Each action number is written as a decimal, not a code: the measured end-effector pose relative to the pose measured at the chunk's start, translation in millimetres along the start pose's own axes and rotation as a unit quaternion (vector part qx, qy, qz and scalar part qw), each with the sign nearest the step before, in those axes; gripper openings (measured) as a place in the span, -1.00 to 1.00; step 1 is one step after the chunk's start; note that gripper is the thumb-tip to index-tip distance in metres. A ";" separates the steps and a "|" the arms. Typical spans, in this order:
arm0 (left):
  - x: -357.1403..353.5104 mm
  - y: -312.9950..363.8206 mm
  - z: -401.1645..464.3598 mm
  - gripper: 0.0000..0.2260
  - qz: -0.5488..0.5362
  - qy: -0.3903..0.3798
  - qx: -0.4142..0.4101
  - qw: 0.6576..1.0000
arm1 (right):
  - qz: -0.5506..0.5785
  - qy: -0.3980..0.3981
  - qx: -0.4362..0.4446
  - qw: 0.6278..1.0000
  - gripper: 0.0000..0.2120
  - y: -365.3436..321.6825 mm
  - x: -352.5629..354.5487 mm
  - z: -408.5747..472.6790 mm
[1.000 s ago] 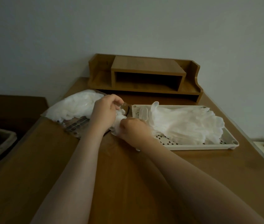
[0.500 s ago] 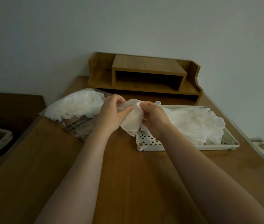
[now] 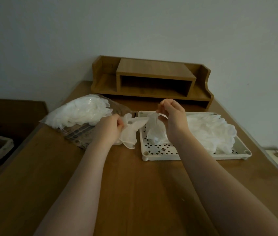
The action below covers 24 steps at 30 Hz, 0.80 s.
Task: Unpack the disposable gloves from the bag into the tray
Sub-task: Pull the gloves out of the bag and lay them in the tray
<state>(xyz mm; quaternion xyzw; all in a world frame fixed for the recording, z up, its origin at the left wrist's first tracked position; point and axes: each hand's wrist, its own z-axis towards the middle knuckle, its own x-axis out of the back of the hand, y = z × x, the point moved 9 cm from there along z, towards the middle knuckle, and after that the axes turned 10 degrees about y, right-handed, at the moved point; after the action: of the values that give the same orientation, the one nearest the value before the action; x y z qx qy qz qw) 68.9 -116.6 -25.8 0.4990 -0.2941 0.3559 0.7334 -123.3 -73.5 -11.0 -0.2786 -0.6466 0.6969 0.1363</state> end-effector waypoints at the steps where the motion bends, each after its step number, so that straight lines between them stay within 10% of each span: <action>1: 0.2 -3.0 -0.1 -0.90 -0.024 0.001 0.016 1.000 | -0.050 -0.030 0.034 0.998 -0.82 -5.1 -3.6 -1.9; 6: 10.7 -3.9 2.7 -0.87 -0.105 0.043 0.051 0.992 | -0.433 -0.211 0.218 0.849 -0.52 8.5 -46.6 -28.4; 12: 10.9 -11.5 0.5 -0.87 -0.121 0.035 0.075 0.989 | -0.551 -0.136 0.325 0.756 -0.78 7.5 -58.0 -19.7; 14: 11.3 -18.4 2.4 -0.86 -0.116 0.038 0.096 0.988 | -0.520 -0.116 0.336 0.776 -0.78 -1.9 -54.6 -18.1; 19: 0.5 -39.2 4.0 -0.75 0.114 -0.014 0.132 0.985 | -0.216 -0.041 0.170 0.960 -0.82 -26.4 -23.8 -6.9; 24: 6.1 -36.5 -2.2 -0.70 0.180 -0.017 0.141 0.973 | -0.144 0.009 0.160 0.977 -0.81 -48.6 -2.2 -9.2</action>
<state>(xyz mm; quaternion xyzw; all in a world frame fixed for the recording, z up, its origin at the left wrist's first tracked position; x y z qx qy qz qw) 102.2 -122.2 -40.8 0.5421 -0.3387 0.5112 0.5744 -124.6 -60.9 36.8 -0.1636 -0.5586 0.7621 0.2835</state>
